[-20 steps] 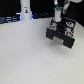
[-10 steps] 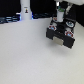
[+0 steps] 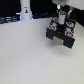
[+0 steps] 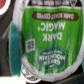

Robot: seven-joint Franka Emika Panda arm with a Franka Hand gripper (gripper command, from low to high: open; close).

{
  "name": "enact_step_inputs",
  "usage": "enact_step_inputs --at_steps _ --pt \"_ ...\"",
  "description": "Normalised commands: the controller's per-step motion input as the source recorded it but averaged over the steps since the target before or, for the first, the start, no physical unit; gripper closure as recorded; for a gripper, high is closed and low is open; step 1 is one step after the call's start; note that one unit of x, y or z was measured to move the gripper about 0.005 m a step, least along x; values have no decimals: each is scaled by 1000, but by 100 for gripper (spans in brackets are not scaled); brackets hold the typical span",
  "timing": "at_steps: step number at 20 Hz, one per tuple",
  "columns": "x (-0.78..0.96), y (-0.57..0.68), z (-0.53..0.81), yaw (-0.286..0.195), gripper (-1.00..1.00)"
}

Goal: Open the kcup holder, insert the kcup into the holder, and close the kcup holder

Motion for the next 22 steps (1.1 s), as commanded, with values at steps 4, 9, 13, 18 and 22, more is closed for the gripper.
enact_step_inputs --at_steps 4,9,13,18,22 --pt "74 105 -194 62 100" --pt "-23 176 -153 80 100" --pt "-80 174 0 91 100" --pt "-2 114 7 76 100" --pt "0 30 -132 57 100"
